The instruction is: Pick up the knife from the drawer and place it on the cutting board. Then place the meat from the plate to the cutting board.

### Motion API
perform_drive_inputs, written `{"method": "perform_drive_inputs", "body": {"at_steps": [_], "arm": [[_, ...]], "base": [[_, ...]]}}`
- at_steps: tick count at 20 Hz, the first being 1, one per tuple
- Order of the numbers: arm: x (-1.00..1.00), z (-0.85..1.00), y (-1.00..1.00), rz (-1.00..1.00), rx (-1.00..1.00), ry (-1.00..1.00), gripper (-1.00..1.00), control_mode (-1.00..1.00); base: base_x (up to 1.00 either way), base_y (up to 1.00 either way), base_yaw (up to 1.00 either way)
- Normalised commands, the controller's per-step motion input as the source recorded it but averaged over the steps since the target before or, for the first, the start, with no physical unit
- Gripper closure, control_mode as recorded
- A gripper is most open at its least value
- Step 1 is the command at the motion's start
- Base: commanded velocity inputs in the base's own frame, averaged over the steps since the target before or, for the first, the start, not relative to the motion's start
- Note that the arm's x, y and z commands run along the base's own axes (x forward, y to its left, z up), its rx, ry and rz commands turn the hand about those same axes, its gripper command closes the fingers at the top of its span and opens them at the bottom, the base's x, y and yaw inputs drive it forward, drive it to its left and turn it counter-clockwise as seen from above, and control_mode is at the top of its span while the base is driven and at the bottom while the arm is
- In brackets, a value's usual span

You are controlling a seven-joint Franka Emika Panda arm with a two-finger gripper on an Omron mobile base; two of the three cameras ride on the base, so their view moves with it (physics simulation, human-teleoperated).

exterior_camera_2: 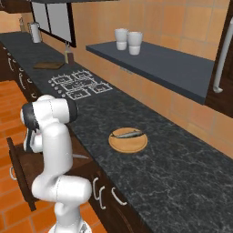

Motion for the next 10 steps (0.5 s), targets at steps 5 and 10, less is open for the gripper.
{"method": "perform_drive_inputs", "body": {"at_steps": [5,10], "arm": [[0.3,-0.28,0.1,-0.06,-0.01,0.0,-1.0,-1.0],[0.32,-0.41,0.0,-0.02,0.0,0.0,-1.0,-1.0]], "base": [[0.0,0.0,0.0],[0.0,0.0,0.0]]}}
